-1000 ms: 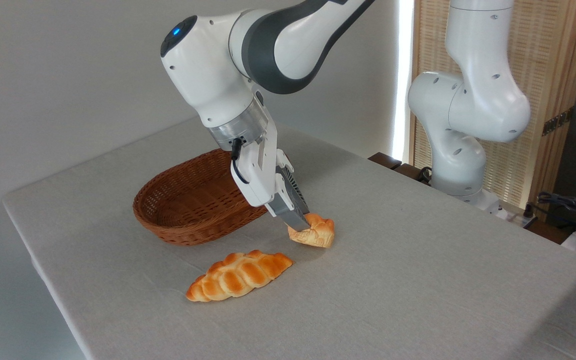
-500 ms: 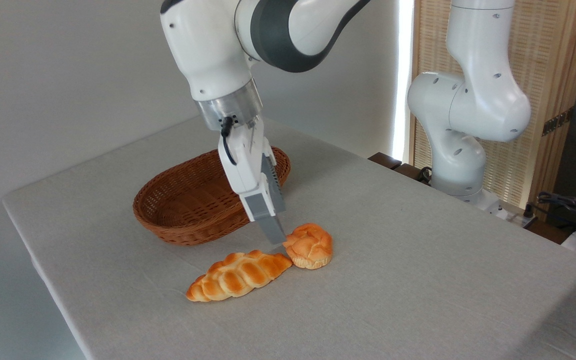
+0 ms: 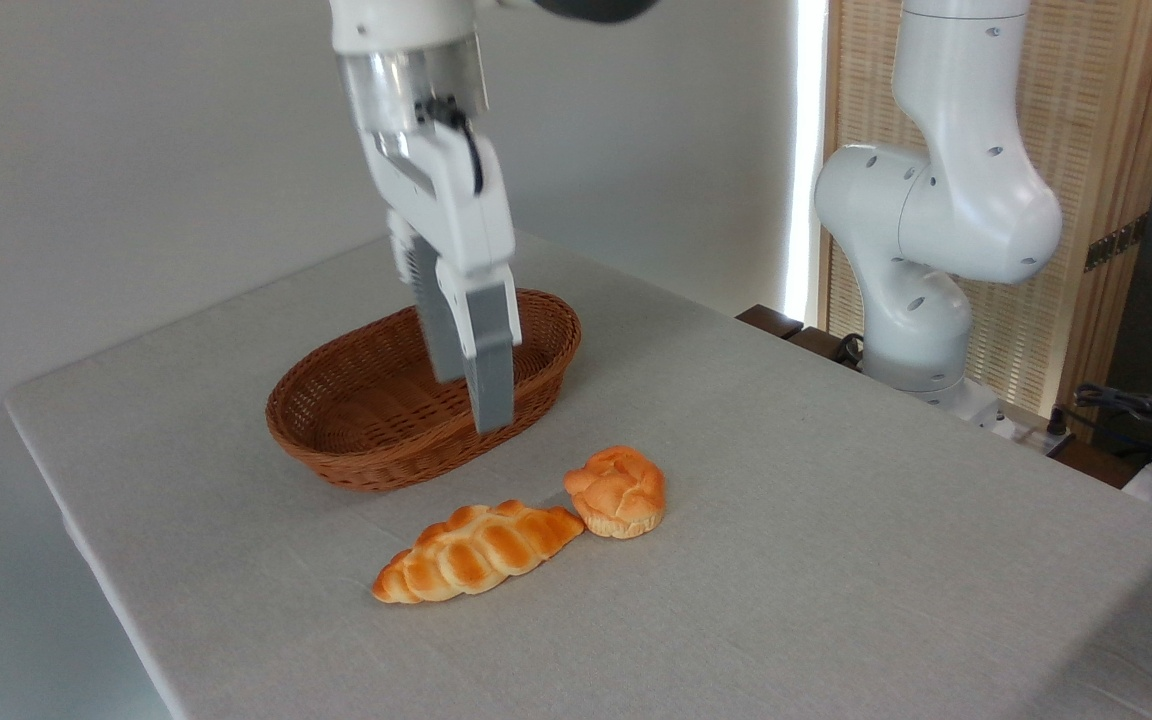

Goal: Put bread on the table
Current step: 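Open the gripper, release the roll, and raise the gripper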

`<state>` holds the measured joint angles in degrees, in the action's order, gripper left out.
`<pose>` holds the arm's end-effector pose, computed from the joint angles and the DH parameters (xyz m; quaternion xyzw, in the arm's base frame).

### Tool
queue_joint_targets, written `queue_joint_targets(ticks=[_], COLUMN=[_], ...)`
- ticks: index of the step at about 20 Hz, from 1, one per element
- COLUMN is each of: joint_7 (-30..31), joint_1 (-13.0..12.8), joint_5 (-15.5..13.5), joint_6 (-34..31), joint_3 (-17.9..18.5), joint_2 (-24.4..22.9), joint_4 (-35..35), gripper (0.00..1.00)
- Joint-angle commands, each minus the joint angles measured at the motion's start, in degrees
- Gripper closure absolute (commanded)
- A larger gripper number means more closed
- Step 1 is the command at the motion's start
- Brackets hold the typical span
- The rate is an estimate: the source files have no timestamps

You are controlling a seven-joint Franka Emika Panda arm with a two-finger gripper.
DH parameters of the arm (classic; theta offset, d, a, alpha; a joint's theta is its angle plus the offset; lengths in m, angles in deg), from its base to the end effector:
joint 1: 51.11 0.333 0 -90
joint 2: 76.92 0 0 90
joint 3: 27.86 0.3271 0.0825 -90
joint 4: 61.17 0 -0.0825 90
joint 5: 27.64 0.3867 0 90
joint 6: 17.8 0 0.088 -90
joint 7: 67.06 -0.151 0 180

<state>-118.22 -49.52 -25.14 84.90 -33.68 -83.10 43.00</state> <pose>0.5402 -0.0364 0.5516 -0.8826 0.4676 -0.0267 0.0409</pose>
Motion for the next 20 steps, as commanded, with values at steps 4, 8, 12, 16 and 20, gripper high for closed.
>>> queue_joint_targets(ticks=[4, 8, 12, 16, 20], joint_7=[10.1, 10.2, 10.1, 9.9, 9.9], joint_1=[-0.1, -0.1, 0.0, 0.1, 0.7], joint_5=[-2.7, -4.5, -4.2, -4.0, -3.9], joint_6=[-3.9, -13.3, -14.4, -14.5, -14.5], joint_3=[-0.4, -0.3, -0.2, -0.1, -0.2], joint_2=[2.8, 6.3, 6.3, 6.1, 5.7], joint_4=[-9.1, -15.8, -15.8, -15.5, -14.9], gripper=[0.00, 0.00, 0.00, 0.00, 0.00])
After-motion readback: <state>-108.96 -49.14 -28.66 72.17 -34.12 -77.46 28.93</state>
